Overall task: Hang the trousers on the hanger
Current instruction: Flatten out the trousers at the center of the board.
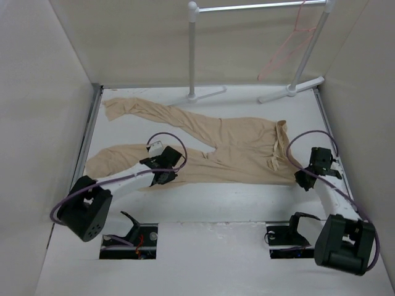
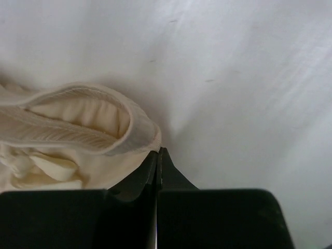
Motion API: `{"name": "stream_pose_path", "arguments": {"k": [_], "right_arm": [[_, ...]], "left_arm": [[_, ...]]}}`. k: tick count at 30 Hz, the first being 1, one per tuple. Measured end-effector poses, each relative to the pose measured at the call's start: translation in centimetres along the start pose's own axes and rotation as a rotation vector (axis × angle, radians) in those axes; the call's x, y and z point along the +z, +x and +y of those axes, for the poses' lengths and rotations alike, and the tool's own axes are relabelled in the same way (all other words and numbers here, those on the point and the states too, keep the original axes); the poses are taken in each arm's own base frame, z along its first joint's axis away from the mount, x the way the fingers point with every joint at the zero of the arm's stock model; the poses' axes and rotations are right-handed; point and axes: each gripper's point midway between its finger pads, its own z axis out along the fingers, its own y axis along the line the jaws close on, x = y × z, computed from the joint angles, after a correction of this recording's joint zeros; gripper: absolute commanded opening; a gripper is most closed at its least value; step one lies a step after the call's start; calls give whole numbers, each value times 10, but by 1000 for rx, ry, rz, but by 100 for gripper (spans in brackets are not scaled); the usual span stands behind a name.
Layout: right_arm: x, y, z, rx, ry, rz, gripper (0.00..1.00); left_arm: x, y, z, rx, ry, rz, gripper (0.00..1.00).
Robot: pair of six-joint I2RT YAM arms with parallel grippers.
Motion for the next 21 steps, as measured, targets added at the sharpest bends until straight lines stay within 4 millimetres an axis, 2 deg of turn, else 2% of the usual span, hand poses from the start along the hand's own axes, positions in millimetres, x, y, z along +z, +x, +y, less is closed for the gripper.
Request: {"name": "stream_pose_path", "arguments": {"k": [3,5,7,8,10,13,15,17,19,20,21], "right_arm": [[-14,-14,-11,109,-1,-48,1],[-24,-25,-16,161,2,-87,3],[-33,-42,-23,223,11,-142,6],[-37,-51,-26,252,16,-168,9],[-40,-66,-34,304,34,-208,23],[-37,-71,-44,334,75,-213,58],[-35,-69,-45,318,85,-202,77],[-42,-70,-42,295,75,-212,84],[-58,-77,-30,258,38,-245,83],[-69,-83,-21,236,8,-267,80],[-81,-89,-8,210,-37,-294,71]], "left_arm": [[-22,21,9,4,23,42,4],[-39,35,6,21,60,65,4],[-55,48,3,42,93,88,9],[-61,55,3,55,103,106,14],[-70,64,9,69,97,137,28],[-79,69,18,78,68,167,40],[-87,62,18,68,66,162,42],[-98,45,14,35,84,123,43],[-108,16,10,-24,107,55,45],[-111,2,9,-58,113,21,45],[-113,-14,9,-97,115,-15,44]]}}
